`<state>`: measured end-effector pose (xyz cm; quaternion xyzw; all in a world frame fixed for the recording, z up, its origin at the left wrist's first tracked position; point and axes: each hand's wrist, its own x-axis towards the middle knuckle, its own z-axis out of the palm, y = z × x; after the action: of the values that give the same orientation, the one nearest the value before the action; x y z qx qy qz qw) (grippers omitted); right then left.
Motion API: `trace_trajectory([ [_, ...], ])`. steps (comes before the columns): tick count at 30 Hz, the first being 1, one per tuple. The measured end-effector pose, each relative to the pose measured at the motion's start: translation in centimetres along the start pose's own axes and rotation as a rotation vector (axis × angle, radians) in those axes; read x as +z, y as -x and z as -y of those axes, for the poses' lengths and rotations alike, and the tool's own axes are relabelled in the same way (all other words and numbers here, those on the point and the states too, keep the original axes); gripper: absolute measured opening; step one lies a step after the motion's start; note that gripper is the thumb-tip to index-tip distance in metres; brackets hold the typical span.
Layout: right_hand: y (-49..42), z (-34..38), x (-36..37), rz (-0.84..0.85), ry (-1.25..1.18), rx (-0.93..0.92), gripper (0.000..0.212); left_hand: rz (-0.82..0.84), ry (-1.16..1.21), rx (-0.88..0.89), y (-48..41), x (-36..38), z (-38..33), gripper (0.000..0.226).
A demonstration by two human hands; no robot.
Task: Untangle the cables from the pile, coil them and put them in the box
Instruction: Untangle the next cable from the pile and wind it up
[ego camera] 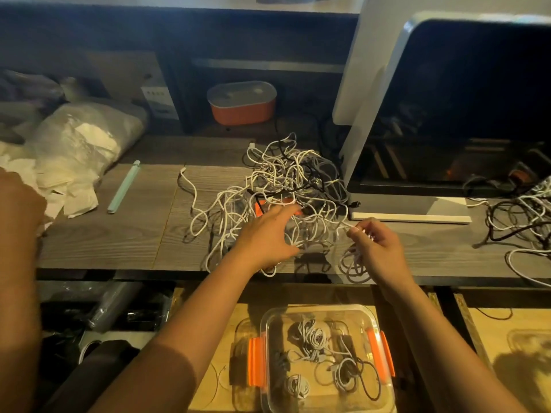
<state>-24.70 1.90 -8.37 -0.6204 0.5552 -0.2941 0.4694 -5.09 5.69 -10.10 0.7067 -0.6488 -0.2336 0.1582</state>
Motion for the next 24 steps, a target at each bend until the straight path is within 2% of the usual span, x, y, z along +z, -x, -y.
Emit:
trace_trajectory([
  [3,0.3,0.4,0.0,0.065,-0.123,-0.022,0.018,0.016,0.013,0.135,0.0,0.1,-1.2,0.083],
  [6,0.6,1.3,-0.2,0.134,-0.370,0.013,0.019,0.062,0.126,0.092,-0.3,0.9,-2.4,0.080],
  [8,0.8,1.7,-0.4,0.168,-0.479,0.043,0.021,0.058,0.292,0.025,-0.7,1.7,-2.8,0.062],
  [11,1.2,2.2,-0.7,0.205,-0.715,0.106,0.021,-0.006,0.408,0.036,-0.8,2.4,-2.9,0.021],
  [13,1.3,2.6,-1.1,0.199,-0.908,0.192,0.021,-0.046,0.450,0.055,-0.6,2.5,-2.7,0.011],
  [15,1.2,2.7,-1.4,0.168,-0.976,0.266,0.022,-0.081,0.413,0.024,-0.4,2.6,-2.2,0.012],
  [16,1.2,2.6,-1.5,0.149,-0.891,0.271,0.020,-0.091,0.387,0.003,-0.4,2.7,-2.0,0.012],
  [17,1.1,2.4,-1.5,0.126,-0.708,0.231,0.016,-0.096,0.366,-0.018,-0.4,2.8,-1.7,0.012],
  [19,1.1,1.8,-1.3,0.140,-0.229,0.043,0.009,-0.125,0.344,-0.050,-0.4,2.7,-1.8,0.012],
  [20,0.9,1.3,-1.1,0.197,0.028,-0.058,0.015,-0.161,0.322,-0.055,-0.4,2.6,-1.9,0.012],
  [22,0.7,0.3,-0.7,0.271,0.490,-0.142,0.021,-0.253,0.275,-0.055,-0.5,2.1,-2.2,0.014],
  [24,0.6,0.0,-0.8,0.199,0.650,-0.112,0.015,-0.326,0.297,-0.083,-0.7,1.4,-1.8,0.016],
])
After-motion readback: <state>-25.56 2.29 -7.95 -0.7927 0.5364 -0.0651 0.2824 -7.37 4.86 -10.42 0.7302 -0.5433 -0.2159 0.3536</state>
